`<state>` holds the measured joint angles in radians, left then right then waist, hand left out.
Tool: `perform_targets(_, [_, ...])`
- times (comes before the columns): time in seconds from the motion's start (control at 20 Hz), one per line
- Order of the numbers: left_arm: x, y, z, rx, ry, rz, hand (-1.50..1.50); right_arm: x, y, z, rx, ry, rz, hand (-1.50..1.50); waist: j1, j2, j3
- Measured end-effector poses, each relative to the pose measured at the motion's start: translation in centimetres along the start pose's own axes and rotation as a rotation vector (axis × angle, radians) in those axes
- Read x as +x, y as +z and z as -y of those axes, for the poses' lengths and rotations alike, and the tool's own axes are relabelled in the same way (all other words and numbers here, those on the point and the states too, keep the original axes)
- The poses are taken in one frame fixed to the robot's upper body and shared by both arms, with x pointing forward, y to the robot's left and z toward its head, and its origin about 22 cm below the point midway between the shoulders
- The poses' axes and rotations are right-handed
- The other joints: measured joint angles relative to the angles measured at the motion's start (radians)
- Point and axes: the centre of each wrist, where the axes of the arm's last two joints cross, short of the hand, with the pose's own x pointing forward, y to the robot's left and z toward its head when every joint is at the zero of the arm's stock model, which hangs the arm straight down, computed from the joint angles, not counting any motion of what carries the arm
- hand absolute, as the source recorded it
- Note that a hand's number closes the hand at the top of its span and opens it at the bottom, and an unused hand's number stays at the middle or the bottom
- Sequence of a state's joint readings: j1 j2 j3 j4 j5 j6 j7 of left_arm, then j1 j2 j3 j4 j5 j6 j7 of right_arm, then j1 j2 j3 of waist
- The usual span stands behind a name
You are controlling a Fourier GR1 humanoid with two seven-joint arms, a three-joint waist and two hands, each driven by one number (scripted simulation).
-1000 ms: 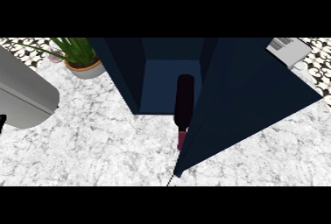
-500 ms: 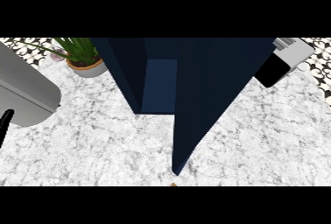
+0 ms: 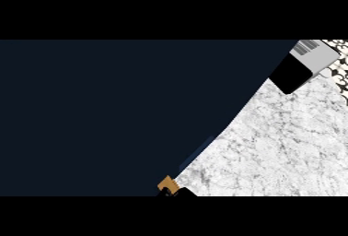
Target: Pick up the wine, place it into the cabinet and close the cabinet
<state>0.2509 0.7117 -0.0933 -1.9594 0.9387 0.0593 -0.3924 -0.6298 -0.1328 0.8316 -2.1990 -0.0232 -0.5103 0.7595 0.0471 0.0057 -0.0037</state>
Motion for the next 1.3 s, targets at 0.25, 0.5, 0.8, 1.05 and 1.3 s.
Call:
perform_targets(0.25, [-0.1,-0.5,0.4,0.016,0.0,0.002,-1.5,1.4,-6.6,-0.2,-0.024,0.001,0.021,1.5,0.0,0.0,0.001])
perform_targets(0.5, [-0.6,-0.7,0.4,0.023,-0.004,0.008,-1.5,2.4,-12.2,0.3,-0.064,0.07,0.04,1.5,-0.007,0.0,0.002])
perform_targets(0.8, [-0.9,-0.5,0.4,0.043,-0.013,0.02,-1.5,1.6,-16.8,2.5,-0.136,0.172,0.048,1.5,-0.018,-0.002,0.002])
perform_targets(1.05, [-1.0,-0.4,-0.2,0.045,-0.014,0.025,-1.5,0.7,-19.2,5.4,-0.161,0.174,0.018,1.5,-0.024,-0.004,0.002])
perform_targets(1.3, [-0.6,-0.6,-0.3,0.034,-0.024,0.02,-1.5,-0.7,-20.2,7.0,-0.135,0.186,0.044,1.5,-0.018,-0.024,0.003])
